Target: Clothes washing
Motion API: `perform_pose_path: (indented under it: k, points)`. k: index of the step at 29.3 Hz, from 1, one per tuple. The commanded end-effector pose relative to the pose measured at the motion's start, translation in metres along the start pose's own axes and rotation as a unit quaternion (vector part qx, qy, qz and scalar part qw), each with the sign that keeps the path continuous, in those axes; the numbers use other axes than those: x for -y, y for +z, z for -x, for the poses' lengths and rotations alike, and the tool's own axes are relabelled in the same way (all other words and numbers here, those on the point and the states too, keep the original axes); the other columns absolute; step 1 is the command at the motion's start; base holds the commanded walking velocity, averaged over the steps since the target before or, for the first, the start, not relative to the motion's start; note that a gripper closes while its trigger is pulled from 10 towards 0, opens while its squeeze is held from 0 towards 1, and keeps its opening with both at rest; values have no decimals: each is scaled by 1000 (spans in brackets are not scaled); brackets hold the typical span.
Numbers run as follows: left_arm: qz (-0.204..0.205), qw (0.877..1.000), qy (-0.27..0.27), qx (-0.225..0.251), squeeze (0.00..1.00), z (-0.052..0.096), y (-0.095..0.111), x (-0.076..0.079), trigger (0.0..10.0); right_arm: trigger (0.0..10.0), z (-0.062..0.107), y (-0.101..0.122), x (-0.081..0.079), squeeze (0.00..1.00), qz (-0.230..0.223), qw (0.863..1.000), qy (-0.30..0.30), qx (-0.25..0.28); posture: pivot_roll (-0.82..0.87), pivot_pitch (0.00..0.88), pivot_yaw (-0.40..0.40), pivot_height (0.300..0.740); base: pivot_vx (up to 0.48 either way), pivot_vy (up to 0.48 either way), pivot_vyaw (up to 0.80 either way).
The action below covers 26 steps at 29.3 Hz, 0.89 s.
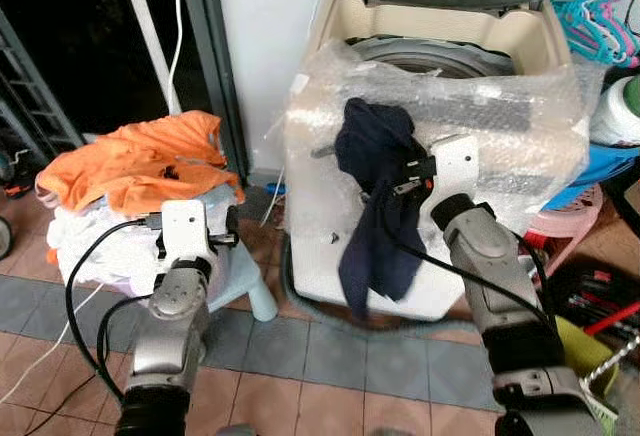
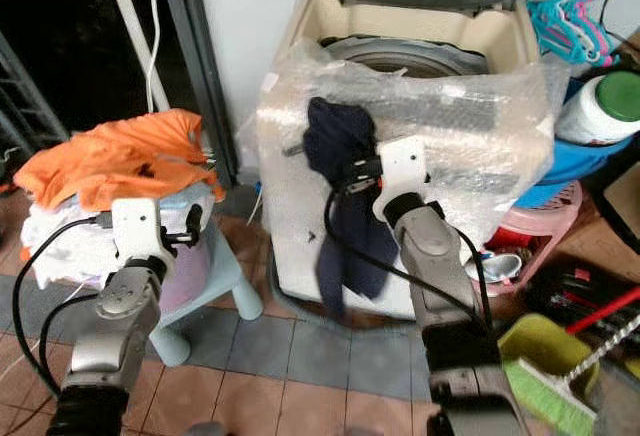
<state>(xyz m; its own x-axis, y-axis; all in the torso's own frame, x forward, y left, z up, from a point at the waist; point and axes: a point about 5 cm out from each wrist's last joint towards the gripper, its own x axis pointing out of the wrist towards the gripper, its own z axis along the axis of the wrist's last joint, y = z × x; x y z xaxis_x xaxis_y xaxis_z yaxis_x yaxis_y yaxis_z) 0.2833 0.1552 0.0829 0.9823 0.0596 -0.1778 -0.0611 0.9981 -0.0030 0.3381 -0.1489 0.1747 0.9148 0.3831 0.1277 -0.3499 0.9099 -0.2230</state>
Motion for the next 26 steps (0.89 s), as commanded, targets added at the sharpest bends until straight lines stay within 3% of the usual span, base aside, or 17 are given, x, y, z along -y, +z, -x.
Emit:
perform_pose_path:
  k: [1, 2, 3, 5, 7, 8, 10, 12, 13, 15, 22, 26]
  points:
    - [0, 1000, -13, -3, 0, 1, 0, 9, 10000, 10000, -4, 25, 20, 0, 21, 999, -20, 43, -65, 0, 16, 740, 465, 0, 0]
    - [-1, 1000, -14, -4, 0, 1, 0, 10, 10000, 10000, -8, 35, 27, 0, 32, 998, -23, 56, -65, 0, 16, 740, 458, 0, 0]
    - [-3, 1000, -15, -9, 0, 0, -1, 13, 10000, 10000, -18, 68, 52, 0, 38, 993, -58, 99, -65, 0, 16, 740, 0, 0, 0]
    - [1, 1000, -16, -13, 0, 0, -2, 14, 10000, 10000, -23, 90, 69, 0, 43, 987, -88, 127, -65, 0, 16, 740, 0, 0, 0]
    - [-2, 1000, -17, -12, 0, 0, -2, 15, 10000, 10000, -26, 128, 103, 0, 41, 971, -155, 177, -66, 0, 18, 740, 0, 0, 0]
    - [-2, 1000, -17, -12, 0, 0, -2, 15, 10000, 10000, -26, 128, 103, 0, 41, 971, -155, 177, -66, 0, 18, 740, 0, 0, 0]
    - [-4, 1000, -19, -12, 0, -2, -1, 16, 10000, 10000, -18, 170, 144, 0, -7, 936, -258, 240, -65, 0, 14, 740, 0, 0, 0]
    - [-4, 1000, -19, -12, 0, -2, -1, 17, 10000, 10000, -14, 176, 157, 0, -45, 923, -287, 252, -62, 0, 9, 740, 0, 0, 0]
    - [-5, 1000, -19, -12, 0, -2, -1, 18, 10000, 10000, -14, 177, 159, 0, -49, 922, -291, 252, -61, 0, 8, 740, 0, 0, 0]
    - [-5, 1000, -19, -11, 0, -2, -1, 19, 10000, 10000, -21, 165, 152, 0, -44, 934, -271, 230, -58, 0, 3, 740, 0, 0, 0]
    - [-5, 1000, -13, -13, 0, 0, -2, 18, 10000, 10000, -44, 105, 107, 0, -84, 970, -178, 146, -54, 0, 4, 740, 0, 0, 0]
    - [-10, 1000, -19, -14, 0, -2, -2, 21, 10000, 10000, -53, 91, 88, 0, -97, 977, -146, 122, -59, 0, -2, 740, 0, 0, 0]
